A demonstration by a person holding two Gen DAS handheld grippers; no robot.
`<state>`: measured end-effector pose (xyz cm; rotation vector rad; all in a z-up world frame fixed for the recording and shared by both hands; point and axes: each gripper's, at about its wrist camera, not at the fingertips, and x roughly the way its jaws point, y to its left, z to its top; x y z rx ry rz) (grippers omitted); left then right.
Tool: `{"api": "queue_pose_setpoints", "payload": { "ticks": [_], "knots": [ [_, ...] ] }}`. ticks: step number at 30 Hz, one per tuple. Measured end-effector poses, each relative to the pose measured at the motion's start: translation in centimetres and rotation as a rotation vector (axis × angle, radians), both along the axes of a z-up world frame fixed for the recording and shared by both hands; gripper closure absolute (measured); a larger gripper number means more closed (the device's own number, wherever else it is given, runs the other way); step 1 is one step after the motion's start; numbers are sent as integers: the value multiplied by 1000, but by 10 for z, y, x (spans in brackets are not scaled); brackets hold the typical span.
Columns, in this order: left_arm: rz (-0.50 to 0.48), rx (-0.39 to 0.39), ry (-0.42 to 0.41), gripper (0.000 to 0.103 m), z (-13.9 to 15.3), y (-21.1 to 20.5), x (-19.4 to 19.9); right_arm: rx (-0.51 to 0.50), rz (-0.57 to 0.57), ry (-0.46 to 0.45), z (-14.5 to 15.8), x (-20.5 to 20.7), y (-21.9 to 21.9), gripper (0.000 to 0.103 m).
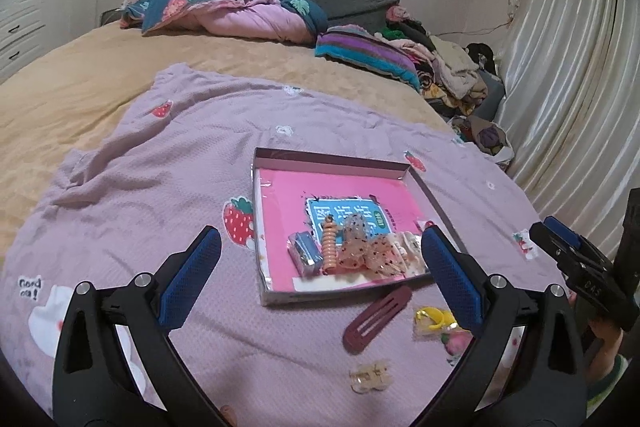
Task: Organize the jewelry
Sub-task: 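Withdraw both tools from the tray toward the remaining accessories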
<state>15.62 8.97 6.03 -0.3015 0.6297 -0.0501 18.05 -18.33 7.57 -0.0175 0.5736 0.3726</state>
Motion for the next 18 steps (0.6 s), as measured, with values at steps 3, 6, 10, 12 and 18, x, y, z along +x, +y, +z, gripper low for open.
{"api": "queue_pose_setpoints", "payload": {
  "ticks": [3, 6, 10, 12, 18],
  "knots": [
    [-18, 9, 5, 10, -1, -8, -8, -1, 3, -7, 4, -7, -3, 16],
    [-33, 26, 17, 10, -4, -18, -13, -5, 6, -12, 5, -12, -6, 16],
    [-42, 38, 35, 10, -9, -26, -22, -2, 8, -14, 7, -18, -13, 16],
    [-47, 44, 43, 10, -11, -30, -26, -3, 9, -14, 7, -23, -16, 16],
    [-60, 67, 66, 10, -18, -40, -34, -18, 24, -4, 1, -36, -20, 16]
  ]
}}
